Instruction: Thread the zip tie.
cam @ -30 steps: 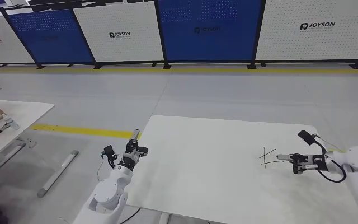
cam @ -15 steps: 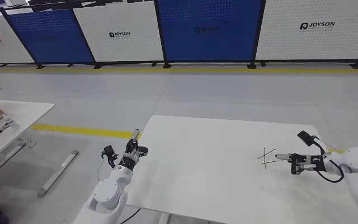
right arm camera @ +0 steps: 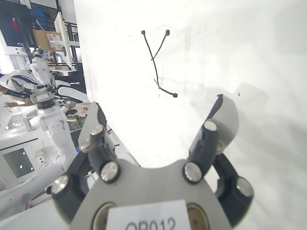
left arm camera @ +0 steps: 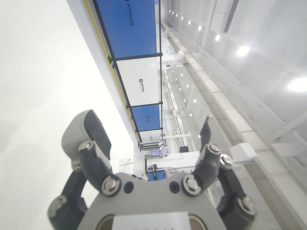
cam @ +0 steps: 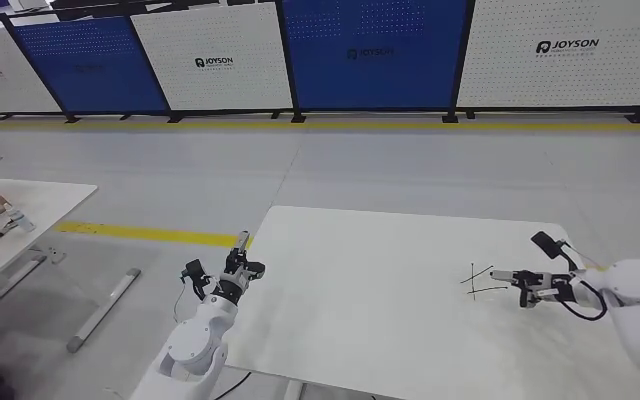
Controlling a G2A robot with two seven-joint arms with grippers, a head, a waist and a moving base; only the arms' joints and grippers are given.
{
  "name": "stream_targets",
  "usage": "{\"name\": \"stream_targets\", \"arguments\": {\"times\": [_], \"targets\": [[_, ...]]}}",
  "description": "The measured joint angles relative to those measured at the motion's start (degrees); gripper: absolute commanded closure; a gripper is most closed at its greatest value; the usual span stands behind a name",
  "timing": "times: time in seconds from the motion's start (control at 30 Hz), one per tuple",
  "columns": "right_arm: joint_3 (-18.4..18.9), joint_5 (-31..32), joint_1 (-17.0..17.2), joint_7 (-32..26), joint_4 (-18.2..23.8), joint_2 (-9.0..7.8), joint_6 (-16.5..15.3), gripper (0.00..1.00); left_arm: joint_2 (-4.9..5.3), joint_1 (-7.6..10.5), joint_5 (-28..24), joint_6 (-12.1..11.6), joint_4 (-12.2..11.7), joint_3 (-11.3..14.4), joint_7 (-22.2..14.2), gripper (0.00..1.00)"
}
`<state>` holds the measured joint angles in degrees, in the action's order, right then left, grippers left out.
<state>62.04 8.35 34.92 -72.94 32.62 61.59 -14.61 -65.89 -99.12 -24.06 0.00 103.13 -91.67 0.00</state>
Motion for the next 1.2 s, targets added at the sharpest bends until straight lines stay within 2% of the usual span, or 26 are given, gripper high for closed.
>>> {"name": "stream_targets", "arguments": {"times": [0.03,0.27,0.5,0.83,1.03,1.2], "targets": [[-0.2,-0.02,-0.25,0.01,-0.41,0.11,0.09,0.56,0.0,0.0,0.0,0.0,0.0,0.0,0.0,0.0],[-2.22,0.97,-2.33,1.01,-4.12,1.14,1.15,0.56,0.0,0.0,0.0,0.0,0.0,0.0,0.0,0.0],[-3.85,1.53,-4.08,2.59,-7.66,2.27,1.41,0.61,0.0,0.0,0.0,0.0,0.0,0.0,0.0,0.0],[-4.91,1.47,-5.98,3.23,-11.18,3.29,0.33,0.67,0.0,0.0,0.0,0.0,0.0,0.0,0.0,0.0],[-5.19,1.09,-6.63,2.69,-12.58,3.67,-0.62,0.75,0.0,0.0,0.0,0.0,0.0,0.0,0.0,0.0],[-5.46,1.15,-7.06,2.75,-13.53,3.94,-0.83,0.76,0.0,0.0,0.0,0.0,0.0,0.0,0.0,0.0]]}}
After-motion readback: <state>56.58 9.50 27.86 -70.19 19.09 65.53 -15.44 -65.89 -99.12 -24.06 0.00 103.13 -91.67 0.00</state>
